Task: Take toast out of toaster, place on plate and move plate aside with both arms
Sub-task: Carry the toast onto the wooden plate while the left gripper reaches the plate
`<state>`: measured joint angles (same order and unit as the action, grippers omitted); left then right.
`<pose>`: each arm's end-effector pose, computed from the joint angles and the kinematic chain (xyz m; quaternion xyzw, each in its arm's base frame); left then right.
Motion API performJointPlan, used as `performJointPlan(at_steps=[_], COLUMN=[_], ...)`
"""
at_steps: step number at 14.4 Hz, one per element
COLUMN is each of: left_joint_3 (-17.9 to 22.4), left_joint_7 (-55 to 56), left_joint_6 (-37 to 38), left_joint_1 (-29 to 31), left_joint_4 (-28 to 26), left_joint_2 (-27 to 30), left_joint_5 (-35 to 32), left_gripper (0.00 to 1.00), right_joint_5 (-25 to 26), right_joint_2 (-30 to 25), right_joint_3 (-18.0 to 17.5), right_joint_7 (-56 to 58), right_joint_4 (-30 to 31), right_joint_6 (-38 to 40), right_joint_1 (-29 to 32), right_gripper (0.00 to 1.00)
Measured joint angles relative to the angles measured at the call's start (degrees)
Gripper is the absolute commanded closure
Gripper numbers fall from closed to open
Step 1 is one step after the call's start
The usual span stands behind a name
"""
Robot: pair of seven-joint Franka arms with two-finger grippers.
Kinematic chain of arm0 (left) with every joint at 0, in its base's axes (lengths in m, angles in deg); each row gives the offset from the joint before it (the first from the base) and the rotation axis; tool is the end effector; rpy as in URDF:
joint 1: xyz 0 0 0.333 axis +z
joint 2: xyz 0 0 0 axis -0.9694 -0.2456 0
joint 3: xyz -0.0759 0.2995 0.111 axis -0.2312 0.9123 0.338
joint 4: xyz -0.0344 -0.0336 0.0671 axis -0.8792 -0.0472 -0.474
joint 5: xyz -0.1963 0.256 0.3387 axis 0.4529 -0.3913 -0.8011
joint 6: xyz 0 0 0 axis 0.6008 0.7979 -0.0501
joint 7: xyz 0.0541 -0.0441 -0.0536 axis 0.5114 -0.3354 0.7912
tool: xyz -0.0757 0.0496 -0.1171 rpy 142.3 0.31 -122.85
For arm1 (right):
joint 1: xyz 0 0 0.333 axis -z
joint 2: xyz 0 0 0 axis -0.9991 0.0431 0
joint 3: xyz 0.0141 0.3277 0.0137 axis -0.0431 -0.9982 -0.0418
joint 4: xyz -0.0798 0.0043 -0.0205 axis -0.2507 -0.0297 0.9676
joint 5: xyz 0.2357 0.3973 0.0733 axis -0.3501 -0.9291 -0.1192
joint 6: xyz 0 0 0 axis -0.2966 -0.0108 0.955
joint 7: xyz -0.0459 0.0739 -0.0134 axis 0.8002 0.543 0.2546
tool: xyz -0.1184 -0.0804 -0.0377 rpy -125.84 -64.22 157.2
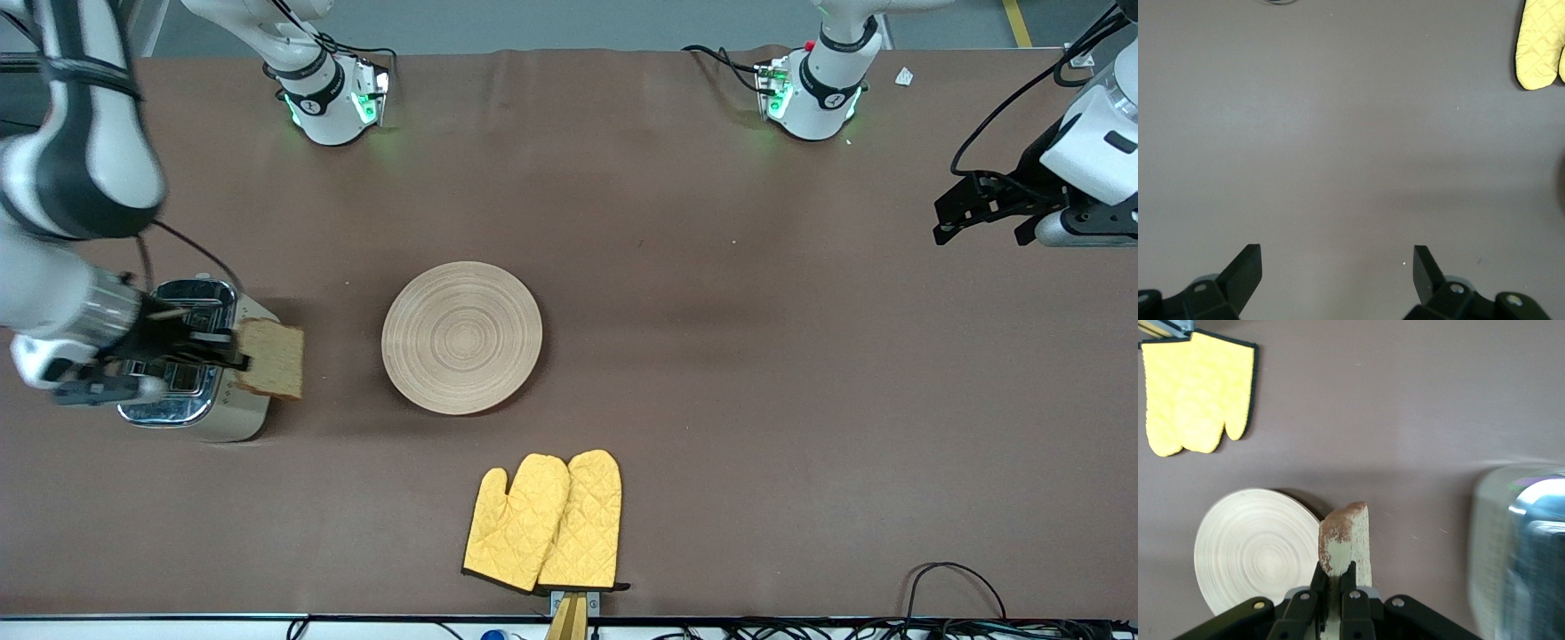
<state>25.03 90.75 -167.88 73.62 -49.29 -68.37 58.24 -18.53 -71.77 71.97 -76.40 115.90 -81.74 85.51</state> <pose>0.6234 -0.0841 0.6010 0.9995 -0.0120 0.0275 0.0110 0.7188 0.0930 0.3843 -0.9907 -0.0006 -0.0301 0.1326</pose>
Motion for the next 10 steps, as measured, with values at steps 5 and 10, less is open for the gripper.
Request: performJointPlan(at_steps=[5, 10], left_joint_3=[-0.13, -0.61], left_joint_7=[0.28, 0.13], left_joint_6=[0.51, -6.5], left_joint_1=[-0.1, -2.98], left_joint_4=[-1.51, -1.37], left_joint_2=[-7.36, -23.92], left_joint_5=[12.64, 33.68], left_gripper=[0.0, 0.0], right_joint_5=[-6.89, -7.01], right_joint_2=[1.41, 2.27], right_joint_3=[-0.42, 0.22], right_joint_7=[-10.05, -12.85], right_joint_4=[13.5, 18.02], right_joint_6=[-26.03, -32.47], right_joint_1=[-16.8, -22.13], right_gripper=[1.0, 1.0])
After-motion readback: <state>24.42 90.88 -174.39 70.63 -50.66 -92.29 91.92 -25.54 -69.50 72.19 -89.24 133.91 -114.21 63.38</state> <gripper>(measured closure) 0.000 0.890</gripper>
